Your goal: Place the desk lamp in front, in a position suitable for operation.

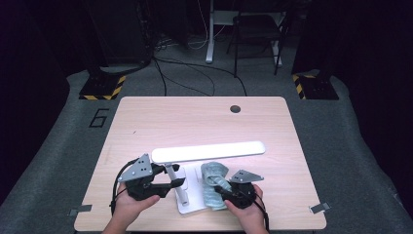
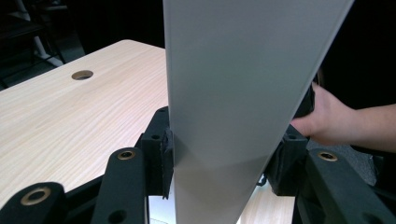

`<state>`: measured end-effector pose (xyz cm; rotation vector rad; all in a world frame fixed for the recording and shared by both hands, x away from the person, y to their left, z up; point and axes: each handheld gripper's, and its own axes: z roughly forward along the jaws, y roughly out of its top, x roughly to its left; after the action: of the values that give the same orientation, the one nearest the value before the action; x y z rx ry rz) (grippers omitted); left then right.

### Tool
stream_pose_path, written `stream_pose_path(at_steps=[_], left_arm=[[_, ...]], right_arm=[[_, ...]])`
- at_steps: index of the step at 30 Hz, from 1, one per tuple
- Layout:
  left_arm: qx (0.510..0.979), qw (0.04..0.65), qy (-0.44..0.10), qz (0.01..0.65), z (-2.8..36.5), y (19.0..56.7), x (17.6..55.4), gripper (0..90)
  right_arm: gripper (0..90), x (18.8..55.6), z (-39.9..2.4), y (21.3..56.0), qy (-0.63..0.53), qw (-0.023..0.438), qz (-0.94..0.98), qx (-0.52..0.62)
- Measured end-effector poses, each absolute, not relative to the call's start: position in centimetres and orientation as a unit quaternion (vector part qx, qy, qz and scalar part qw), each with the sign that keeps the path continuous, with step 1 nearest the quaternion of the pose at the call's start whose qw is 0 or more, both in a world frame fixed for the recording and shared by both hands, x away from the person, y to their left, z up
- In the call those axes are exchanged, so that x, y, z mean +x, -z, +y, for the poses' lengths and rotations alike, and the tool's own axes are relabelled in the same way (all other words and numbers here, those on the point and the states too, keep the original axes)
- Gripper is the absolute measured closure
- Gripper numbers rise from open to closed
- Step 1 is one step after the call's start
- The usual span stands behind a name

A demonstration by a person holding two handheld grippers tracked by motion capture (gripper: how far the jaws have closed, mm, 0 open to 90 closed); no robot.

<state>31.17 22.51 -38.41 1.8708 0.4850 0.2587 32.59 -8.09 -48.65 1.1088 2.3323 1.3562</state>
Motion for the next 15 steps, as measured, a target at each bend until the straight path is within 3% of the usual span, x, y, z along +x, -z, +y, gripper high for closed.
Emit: stream_pose_path(at_steps=[10, 15], left_arm=[[0.793, 0.563, -0.109, 0.205, 22.5, 38.5, 31.1, 51.9], [0.795, 0.564, -0.106, 0.198, 22.5, 38.5, 31.1, 51.9]], right_arm=[[63.3, 31.5, -5.7, 50.7, -0.432, 0.109, 0.821, 0.358], [49.7, 31.4, -5.7, 50.7, -0.448, 0.126, 0.809, 0.359]])
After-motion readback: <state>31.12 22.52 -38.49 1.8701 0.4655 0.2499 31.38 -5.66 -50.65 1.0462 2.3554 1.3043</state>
